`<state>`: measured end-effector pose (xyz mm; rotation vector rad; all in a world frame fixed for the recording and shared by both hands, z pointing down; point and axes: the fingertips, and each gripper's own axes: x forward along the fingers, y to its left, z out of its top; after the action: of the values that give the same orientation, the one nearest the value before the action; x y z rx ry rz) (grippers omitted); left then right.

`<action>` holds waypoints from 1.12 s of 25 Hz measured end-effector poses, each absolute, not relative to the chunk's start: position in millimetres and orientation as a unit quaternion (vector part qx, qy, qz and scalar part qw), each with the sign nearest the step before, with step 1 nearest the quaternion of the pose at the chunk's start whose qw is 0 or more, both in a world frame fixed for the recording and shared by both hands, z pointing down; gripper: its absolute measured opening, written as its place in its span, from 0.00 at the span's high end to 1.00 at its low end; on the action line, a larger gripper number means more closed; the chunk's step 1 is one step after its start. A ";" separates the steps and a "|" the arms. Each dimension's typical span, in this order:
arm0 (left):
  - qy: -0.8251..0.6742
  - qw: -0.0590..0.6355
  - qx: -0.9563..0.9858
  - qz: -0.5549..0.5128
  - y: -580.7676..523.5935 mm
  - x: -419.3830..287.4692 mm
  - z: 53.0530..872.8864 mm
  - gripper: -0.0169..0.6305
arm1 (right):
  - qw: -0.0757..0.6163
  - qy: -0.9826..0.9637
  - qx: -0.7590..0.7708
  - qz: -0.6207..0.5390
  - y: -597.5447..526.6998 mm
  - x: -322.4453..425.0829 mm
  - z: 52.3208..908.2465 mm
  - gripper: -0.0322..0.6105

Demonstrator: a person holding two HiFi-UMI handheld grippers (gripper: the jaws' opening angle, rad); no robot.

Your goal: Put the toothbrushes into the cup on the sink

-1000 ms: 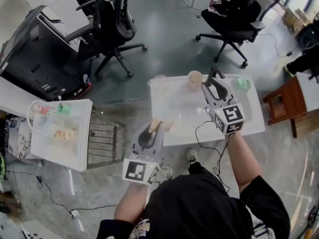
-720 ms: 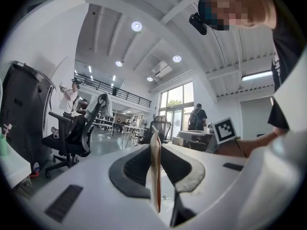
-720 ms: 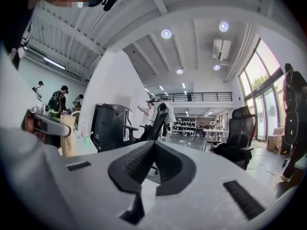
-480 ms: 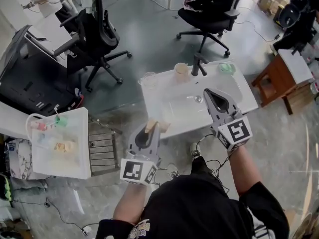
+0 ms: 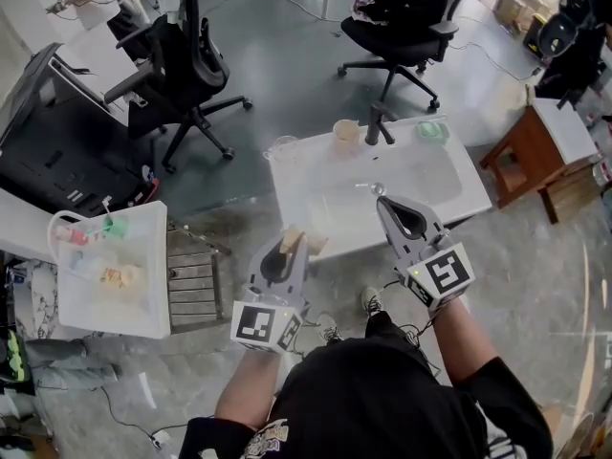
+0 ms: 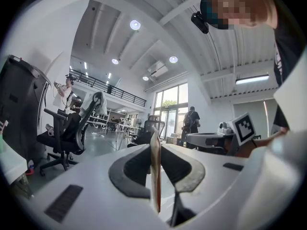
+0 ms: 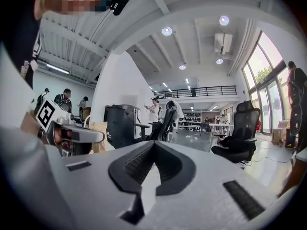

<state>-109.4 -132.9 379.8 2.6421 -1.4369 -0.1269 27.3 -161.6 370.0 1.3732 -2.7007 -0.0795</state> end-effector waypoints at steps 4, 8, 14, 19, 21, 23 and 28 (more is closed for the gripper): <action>-0.485 0.064 0.871 -0.040 -139.1 -103.9 381.4 0.88 | 0.053 -0.896 0.441 -0.016 -168.7 29.2 378.0 0.94; -0.493 0.060 0.867 -0.040 -146.8 -101.6 380.8 0.88 | 0.045 -0.899 0.436 -0.008 -176.2 33.1 381.0 0.94; -0.506 0.044 0.861 -0.042 -162.8 -93.3 378.0 0.88 | 0.042 -0.905 0.424 -0.004 -188.7 42.1 383.3 0.94; -0.523 0.034 0.851 -0.044 -180.9 -87.9 366.0 0.88 | 0.037 -0.908 0.417 -0.003 -201.2 50.9 382.6 0.94; -0.528 0.027 0.848 -0.044 -188.4 -86.9 362.6 0.88 | 0.036 -0.909 0.414 -0.001 -206.0 54.0 383.7 0.94; -0.534 0.019 0.844 -0.043 -196.8 -87.4 358.7 0.88 | 0.037 -0.911 0.411 0.003 -210.2 56.2 385.9 0.94; -0.555 0.000 0.831 -0.042 -223.5 -93.3 350.0 0.88 | 0.036 -0.915 0.402 0.014 -223.1 61.2 395.1 0.94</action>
<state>-93.3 -223.5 350.0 2.6106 -1.7429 -0.1331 61.2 -223.1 395.1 1.2341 -2.8096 0.0427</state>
